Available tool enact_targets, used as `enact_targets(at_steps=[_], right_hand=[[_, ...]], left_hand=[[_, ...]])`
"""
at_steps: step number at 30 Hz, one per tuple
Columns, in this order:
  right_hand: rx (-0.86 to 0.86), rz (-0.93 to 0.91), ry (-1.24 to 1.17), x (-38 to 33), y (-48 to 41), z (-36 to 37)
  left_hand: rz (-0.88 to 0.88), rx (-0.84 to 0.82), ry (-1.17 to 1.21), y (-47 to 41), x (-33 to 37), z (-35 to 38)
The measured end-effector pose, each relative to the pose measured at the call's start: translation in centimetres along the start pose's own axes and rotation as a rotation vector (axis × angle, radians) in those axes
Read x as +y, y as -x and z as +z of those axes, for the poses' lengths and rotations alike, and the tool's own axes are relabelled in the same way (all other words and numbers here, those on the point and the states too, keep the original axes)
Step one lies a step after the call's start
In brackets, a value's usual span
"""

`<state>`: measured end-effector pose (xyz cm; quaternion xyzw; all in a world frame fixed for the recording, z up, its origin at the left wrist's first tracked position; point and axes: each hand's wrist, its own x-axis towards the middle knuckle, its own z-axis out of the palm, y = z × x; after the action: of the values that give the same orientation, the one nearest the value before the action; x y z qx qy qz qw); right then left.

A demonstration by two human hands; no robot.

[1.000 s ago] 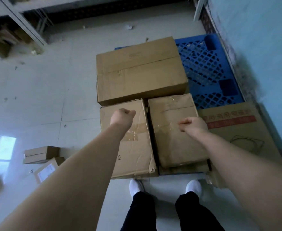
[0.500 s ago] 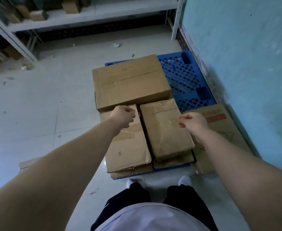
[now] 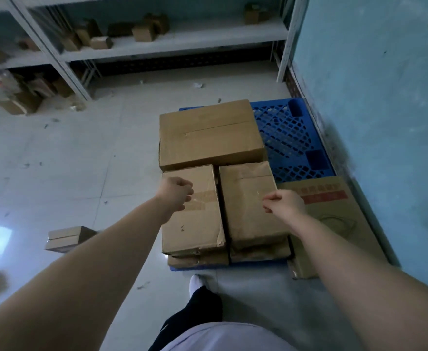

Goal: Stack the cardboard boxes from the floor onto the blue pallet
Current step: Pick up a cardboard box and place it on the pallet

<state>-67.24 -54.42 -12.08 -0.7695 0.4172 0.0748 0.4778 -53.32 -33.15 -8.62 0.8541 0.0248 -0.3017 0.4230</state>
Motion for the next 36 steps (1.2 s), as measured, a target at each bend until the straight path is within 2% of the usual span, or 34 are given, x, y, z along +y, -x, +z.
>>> enact_targets(at_steps=[5,10,15,20,24,30,36], right_hand=[[-0.081,-0.058,0.025,3.1,2.9,-2.2],[-0.136,-0.131,0.111,4.0,5.2,-2.7],[-0.231,-0.235,0.136,2.0,7.8,0.8],[-0.352,-0.342,0.186,0.5,11.0,5.5],[-0.37,-0.307,0.219,0.5,12.7,8.0],[-0.308,-0.165,0.151,2.4,14.7,10.7],[-0.206,-0.099,0.119,3.3,16.7,12.3]], left_hand=[[-0.089,0.076,0.031,5.3,-2.7,3.6],[-0.137,0.071,0.115,10.7,-4.6,6.5],[-0.165,0.085,0.234,15.3,-6.7,5.8],[-0.242,0.127,0.228,18.5,-10.4,3.8],[-0.273,0.155,0.26,19.1,-13.4,1.6],[-0.284,0.148,0.249,18.8,-17.3,-1.5],[-0.278,0.109,0.219,18.1,-20.0,-3.5]])
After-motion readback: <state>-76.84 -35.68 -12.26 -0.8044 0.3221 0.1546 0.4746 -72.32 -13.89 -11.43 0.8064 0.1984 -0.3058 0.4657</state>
